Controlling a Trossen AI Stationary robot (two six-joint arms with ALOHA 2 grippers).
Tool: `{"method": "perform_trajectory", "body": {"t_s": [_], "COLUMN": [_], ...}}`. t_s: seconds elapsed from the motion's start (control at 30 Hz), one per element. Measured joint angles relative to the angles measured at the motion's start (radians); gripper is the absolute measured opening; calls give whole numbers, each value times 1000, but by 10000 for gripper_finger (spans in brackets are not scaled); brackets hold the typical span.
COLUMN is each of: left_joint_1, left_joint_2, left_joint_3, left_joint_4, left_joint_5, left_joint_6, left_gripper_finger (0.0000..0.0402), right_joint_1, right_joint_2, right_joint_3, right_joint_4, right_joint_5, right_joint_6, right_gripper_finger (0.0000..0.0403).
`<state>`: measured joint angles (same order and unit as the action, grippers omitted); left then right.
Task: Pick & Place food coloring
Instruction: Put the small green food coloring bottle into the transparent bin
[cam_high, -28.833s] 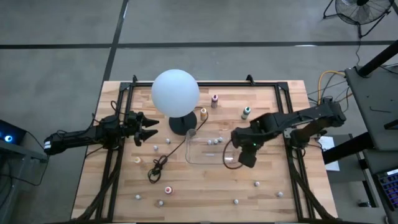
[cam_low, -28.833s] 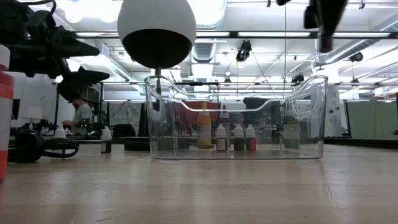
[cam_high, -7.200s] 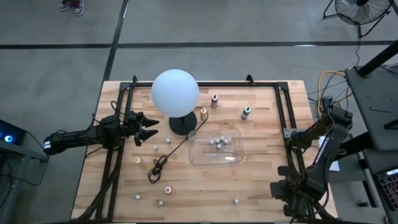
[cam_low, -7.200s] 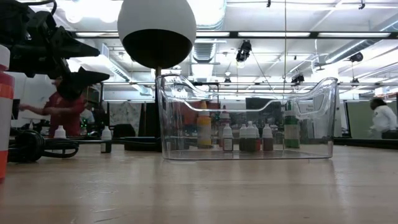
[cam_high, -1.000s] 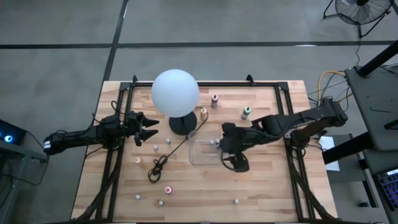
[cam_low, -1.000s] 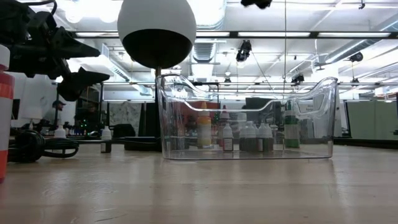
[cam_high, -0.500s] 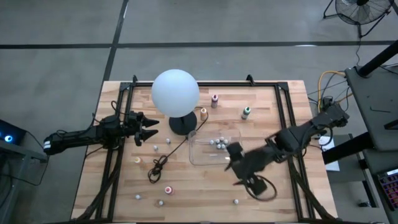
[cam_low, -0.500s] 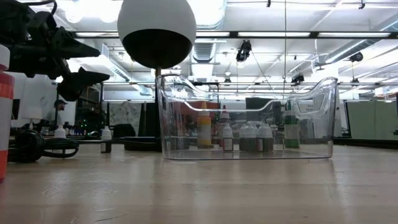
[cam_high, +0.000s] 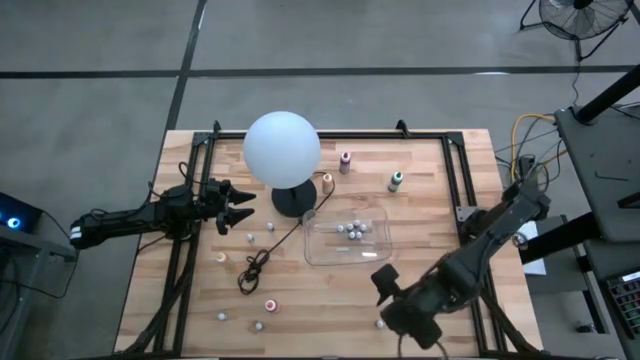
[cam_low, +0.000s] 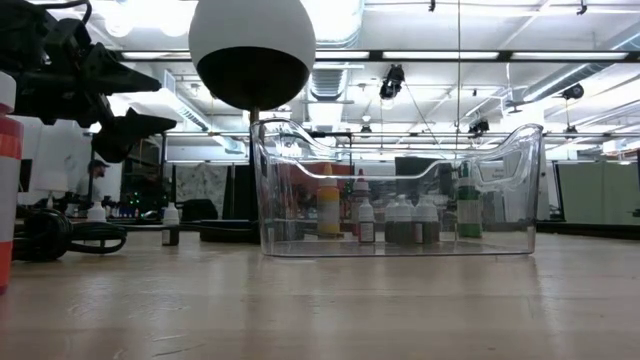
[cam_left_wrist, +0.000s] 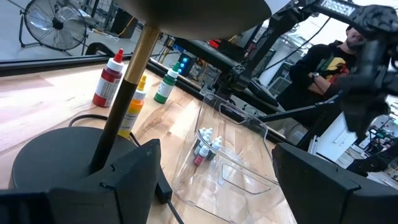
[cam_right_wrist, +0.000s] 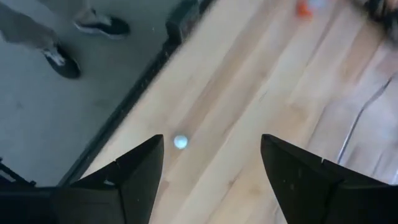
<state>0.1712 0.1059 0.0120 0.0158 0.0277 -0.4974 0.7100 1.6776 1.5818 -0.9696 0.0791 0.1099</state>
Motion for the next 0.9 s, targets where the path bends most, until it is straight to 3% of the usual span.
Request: {"method": "perform_trajectory", "body": {"t_s": [0.3,0.9], "left_joint_1": [0,0], "left_joint_2": [0,0], "left_joint_3": [0,0], "left_joint_4": [1,1], "left_joint_5": [0,0], "left_joint_6": [0,0], "left_gripper_finger": [279,279], "right_joint_1": [51,49], "right_joint_2": [115,322], "right_joint_3": [4,-45], "right_joint_4": [18,43], "right_joint_5": [-10,-9], "right_joint_6": [49,69], "right_gripper_finger": [260,260]}}
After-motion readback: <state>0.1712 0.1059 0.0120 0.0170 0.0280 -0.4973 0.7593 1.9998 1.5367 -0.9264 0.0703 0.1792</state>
